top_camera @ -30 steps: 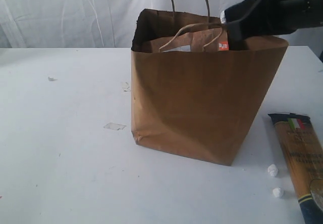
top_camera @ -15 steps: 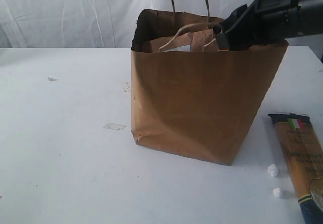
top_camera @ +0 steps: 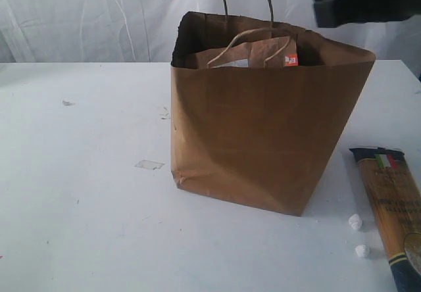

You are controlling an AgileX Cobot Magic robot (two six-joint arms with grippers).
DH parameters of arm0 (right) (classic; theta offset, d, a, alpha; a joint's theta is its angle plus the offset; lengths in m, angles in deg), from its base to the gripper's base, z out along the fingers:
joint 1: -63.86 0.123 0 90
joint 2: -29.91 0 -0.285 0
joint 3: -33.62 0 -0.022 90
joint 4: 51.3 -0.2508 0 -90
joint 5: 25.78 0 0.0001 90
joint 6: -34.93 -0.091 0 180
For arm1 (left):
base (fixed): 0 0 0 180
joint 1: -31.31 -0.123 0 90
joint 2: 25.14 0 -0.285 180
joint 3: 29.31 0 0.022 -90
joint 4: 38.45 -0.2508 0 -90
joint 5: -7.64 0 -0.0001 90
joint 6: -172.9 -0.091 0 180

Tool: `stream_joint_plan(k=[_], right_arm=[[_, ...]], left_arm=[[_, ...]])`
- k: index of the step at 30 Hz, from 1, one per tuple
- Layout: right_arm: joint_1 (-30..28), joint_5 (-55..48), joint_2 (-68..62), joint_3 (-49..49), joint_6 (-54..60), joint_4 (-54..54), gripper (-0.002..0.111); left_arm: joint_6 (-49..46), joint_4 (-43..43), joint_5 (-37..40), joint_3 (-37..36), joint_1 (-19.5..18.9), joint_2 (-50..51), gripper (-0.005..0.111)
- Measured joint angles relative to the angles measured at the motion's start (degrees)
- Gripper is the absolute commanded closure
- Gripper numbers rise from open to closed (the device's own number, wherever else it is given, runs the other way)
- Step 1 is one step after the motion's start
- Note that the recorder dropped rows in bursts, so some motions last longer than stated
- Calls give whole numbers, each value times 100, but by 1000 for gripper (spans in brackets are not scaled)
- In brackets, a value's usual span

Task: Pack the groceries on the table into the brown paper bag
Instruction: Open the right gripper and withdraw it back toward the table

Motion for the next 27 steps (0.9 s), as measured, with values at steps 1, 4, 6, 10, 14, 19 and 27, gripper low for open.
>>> stream_joint_plan(k=[1,4,6,10,14,19,27], right_arm=[[-92,68,160,-67,-300,774,108],[-453,297,354,-452,-2490,2972,108],[-908,633,380,-828,-4729,4729,108],[-1556,1127,321,-1413,-7189,6449,108],[-1637,1002,-12,-1729,-7556,6629,108],[-1415,-146,-110,-1771,-7378,6349,108],[-815,-1572,-100,-1771,-4399,3558,108]], left_arm=[[0,0,0,0,0,0,107],[0,0,0,0,0,0,107],[0,0,0,0,0,0,107],[0,0,0,0,0,0,107],[0,0,0,0,0,0,107],[0,0,0,0,0,0,107],[0,0,0,0,0,0,107]])
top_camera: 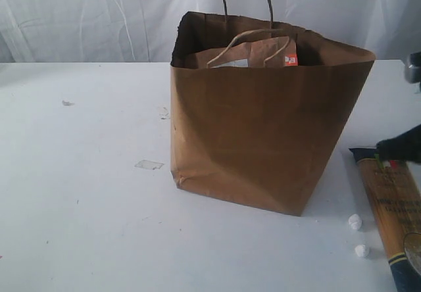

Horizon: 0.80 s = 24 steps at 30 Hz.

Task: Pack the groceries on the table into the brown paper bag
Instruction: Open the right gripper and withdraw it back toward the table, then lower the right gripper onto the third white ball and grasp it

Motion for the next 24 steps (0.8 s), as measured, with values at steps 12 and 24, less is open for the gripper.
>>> stream_joint_plan(k=[12,24], right_arm=[[484,-491,-186,-21,2519,-2152,108],[484,-304,-1380,-21,2540,-2140,103]], left_arm=[[0,0,0,0,0,0,107],[0,0,0,0,0,0,107]])
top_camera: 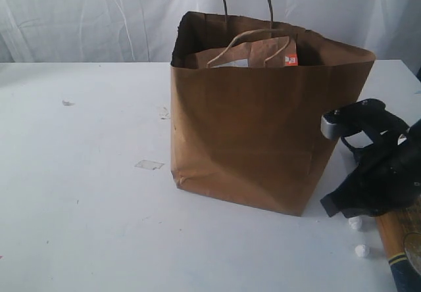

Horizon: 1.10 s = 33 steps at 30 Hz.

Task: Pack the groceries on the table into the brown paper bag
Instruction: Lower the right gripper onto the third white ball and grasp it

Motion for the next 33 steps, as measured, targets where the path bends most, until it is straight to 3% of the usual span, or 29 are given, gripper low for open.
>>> stream_joint_plan(k=[6,10,23,33], right_arm=[[24,128,-255,0,-44,379,82],[38,335,-413,0,-589,894,74],[38,1119,-1077,0,-887,1087,72],[38,1241,-1195,-31,-1847,1880,72]], left_arm=[[0,0,0,0,0,0,107],[0,0,0,0,0,0,107],[0,0,0,0,0,0,107],[0,0,0,0,0,0,107]])
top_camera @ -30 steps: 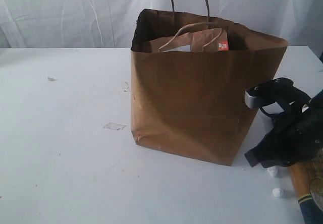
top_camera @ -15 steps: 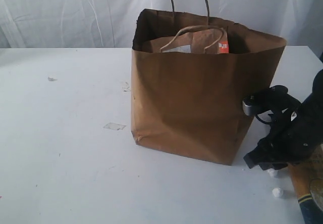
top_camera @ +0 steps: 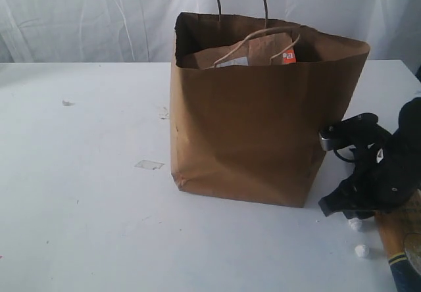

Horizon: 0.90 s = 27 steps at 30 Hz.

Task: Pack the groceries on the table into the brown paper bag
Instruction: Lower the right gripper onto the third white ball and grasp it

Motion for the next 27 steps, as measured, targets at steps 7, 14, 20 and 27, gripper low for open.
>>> stream_joint_plan(k=[7,14,20,27], right_arm=[[0,432,-3,-394,-90,10,72],[0,758,-3,-456,-211,10,73],[0,979,-13,-493,-444,23,89],[0,893,-13,-493,-511,23,105]], left_arm=[[0,0,0,0,0,0,107],[0,0,0,0,0,0,107],[0,0,0,0,0,0,107],[0,0,0,0,0,0,107]])
